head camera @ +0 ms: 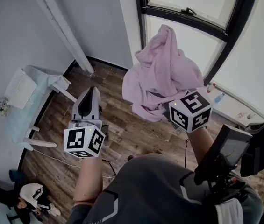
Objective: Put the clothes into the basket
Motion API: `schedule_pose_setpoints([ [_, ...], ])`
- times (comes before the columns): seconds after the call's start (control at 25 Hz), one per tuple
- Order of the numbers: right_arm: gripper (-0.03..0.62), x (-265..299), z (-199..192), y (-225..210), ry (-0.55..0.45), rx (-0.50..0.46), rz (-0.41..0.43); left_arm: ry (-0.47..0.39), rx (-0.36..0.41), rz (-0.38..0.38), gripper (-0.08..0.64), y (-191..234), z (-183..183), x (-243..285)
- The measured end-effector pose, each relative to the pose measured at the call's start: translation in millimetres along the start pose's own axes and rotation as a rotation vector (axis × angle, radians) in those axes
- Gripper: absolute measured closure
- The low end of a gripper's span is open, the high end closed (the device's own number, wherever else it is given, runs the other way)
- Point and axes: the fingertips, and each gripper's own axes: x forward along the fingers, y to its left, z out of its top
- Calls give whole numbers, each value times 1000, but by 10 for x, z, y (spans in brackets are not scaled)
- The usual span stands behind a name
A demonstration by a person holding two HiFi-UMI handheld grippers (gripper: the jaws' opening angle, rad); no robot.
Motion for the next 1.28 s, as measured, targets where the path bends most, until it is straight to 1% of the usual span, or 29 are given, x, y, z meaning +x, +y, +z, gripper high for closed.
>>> schedule_pose_setpoints([
  [0.12,206,13,-12,20,-2,-13,45,-1,1,45,552,-4,-17,-74],
  [0.28,206,60,7,89,-5,-26,134,2,2,150,552,73,10,-230],
  [0.36,206,165,7,210,-3,-16,187,17,-1,206,552,207,2,-376],
  [0.4,206,248,-1,308,-1,-10,226,26,0,248,552,301,-9,-493],
  [0.48,206,425,-9,542,2,-3,311,41,2,337,552,503,-31,-766],
  [0.6,206,691,8,967,-2,-7,416,49,-8,451,552,835,-50,-1212],
  [0.76,206,1012,-22,1576,6,-22,521,30,-25,569,552,1257,-64,-1786],
  [0.84,206,1128,-28,1865,13,-32,556,16,-25,608,552,1428,-36,-2028],
  [1.0,206,1386,29,2482,15,-27,618,-2,-2,670,552,1805,69,-2520],
  [1.16,206,1682,61,3026,31,-36,656,-12,5,725,552,2236,114,-2966],
  [1.28,206,1914,32,3358,50,-38,671,-27,-10,765,551,2527,72,-3260],
])
